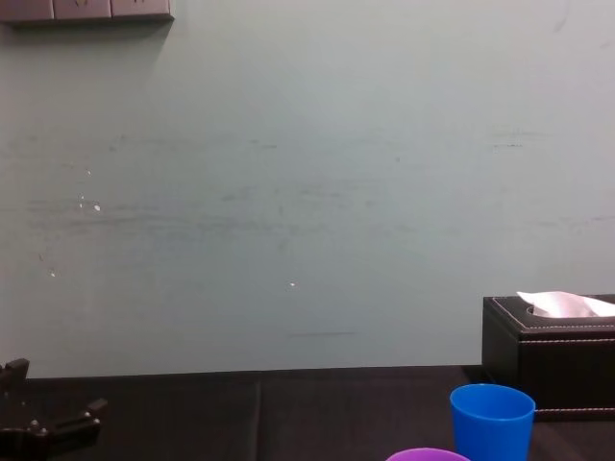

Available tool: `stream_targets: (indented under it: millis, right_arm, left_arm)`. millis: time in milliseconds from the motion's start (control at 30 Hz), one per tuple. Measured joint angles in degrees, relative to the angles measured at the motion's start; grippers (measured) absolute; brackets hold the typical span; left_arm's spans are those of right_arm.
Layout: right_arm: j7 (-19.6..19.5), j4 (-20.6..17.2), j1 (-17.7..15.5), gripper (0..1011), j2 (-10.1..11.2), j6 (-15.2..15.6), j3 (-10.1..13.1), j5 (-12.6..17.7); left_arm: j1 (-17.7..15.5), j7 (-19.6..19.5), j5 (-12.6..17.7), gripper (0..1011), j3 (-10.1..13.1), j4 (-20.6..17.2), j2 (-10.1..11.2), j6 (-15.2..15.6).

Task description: Stack the three plastic cups sequentially using one hand.

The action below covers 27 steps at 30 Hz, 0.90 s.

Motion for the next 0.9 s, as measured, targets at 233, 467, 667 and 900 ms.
stream_targets:
  millis: [233, 467, 667, 900]
  right_arm:
    - [-0.09, -0.04, -0.03, 764, 0.03, 0.00, -0.03, 0.05]
    - [-0.61, -2.39, -0.79, 741, 0.07, 1.48, 1.16, -1.20]
    - [-0.26, -4.69, -0.58, 742, -0.32, 3.97, 2.11, -1.43]
    - [1.18, -6.29, 3.25, 742, -1.08, 9.27, 3.10, 0.14]
  left_arm:
    - [0.00, 0.00, 0.00, 1011, 0.00, 0.00, 0.00, 0.00]
    - [0.00, 0.00, 0.00, 1011, 0.00, 0.00, 0.00, 0.00]
    - [0.00, 0.00, 0.00, 1011, 0.00, 0.00, 0.00, 0.00]
    - [0.00, 0.00, 0.00, 1011, 0.00, 0.00, 0.00, 0.00]
